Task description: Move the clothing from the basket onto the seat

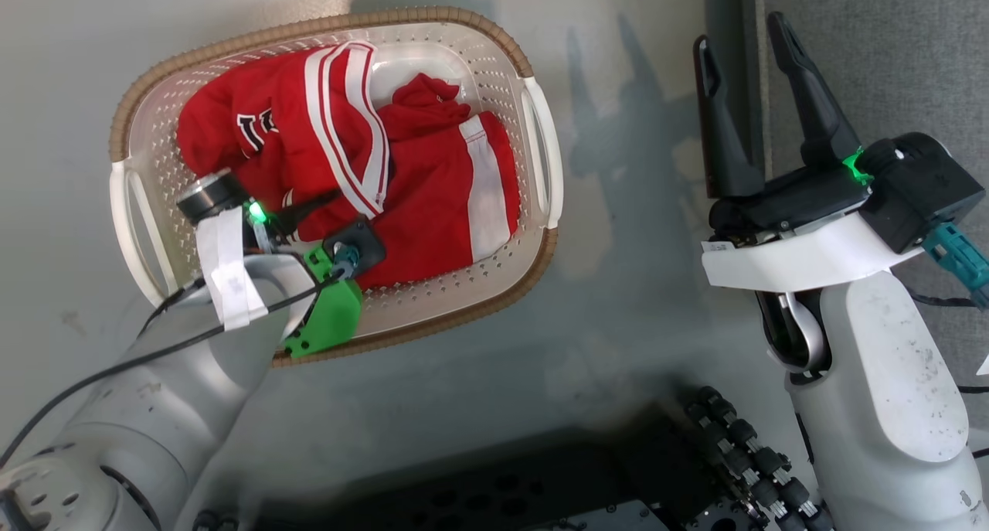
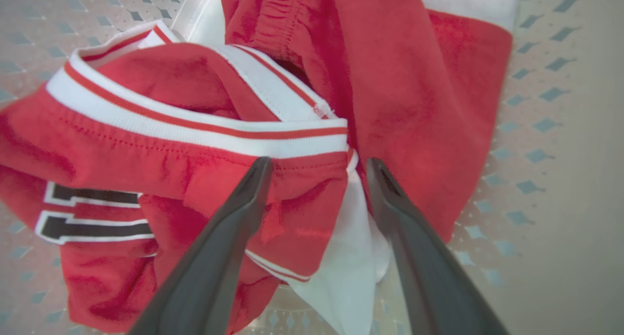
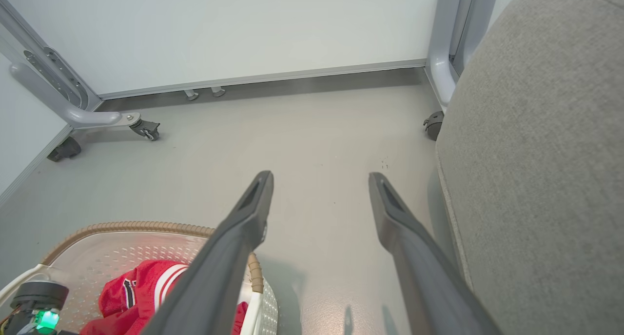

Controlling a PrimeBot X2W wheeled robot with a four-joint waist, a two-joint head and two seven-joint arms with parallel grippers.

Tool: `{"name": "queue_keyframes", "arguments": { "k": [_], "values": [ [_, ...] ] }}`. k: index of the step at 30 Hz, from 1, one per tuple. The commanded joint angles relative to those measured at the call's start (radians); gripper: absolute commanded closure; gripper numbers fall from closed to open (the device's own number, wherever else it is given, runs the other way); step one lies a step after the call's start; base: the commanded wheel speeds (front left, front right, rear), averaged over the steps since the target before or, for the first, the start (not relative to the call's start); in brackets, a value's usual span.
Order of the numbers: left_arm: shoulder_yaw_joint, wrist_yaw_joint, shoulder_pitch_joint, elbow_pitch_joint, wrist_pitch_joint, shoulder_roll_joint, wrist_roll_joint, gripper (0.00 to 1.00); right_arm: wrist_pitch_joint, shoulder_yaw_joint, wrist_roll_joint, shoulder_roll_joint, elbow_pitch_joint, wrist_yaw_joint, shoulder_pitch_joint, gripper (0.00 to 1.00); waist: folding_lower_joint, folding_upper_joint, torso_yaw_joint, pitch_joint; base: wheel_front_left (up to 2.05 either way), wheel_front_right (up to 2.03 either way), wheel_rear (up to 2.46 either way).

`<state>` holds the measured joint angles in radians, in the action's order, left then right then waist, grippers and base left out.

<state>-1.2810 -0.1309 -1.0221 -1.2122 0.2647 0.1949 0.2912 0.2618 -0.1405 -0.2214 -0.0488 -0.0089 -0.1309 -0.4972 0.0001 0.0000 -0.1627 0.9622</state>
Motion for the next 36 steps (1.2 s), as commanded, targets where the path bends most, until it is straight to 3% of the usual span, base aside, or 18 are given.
{"name": "queue_keyframes", "arguments": {
  "k": [1,6,13,36],
  "values": [
    [0.0,0.016,-0.028,0.0,-0.001,0.001,-0.012,0.0,0.005,0.001,-0.005,-0.003,-0.004,0.0,-0.012,0.0,-0.0001,0.0,0.004,0.011,0.0,0.0,0.0],
    [0.009,0.073,-0.052,0.013,-0.001,0.011,-0.02,0.0,0.005,-0.006,0.002,-0.003,-0.005,0.0,-0.022,0.0,-0.0001,0.0,0.008,0.031,0.0,0.0,0.0],
    [0.017,0.122,-0.065,0.011,-0.001,0.021,-0.027,0.0,0.005,-0.016,0.008,-0.003,-0.002,0.0,-0.015,0.0,-0.0001,0.0,0.006,0.051,0.0,0.0,0.0],
    [0.021,0.131,-0.127,-0.062,-0.001,-0.006,0.0,0.0,0.005,-0.001,0.021,-0.003,-0.026,0.0,-0.039,0.0,-0.0001,0.0,0.027,0.17,0.0,0.0,0.0]
  ]
}}
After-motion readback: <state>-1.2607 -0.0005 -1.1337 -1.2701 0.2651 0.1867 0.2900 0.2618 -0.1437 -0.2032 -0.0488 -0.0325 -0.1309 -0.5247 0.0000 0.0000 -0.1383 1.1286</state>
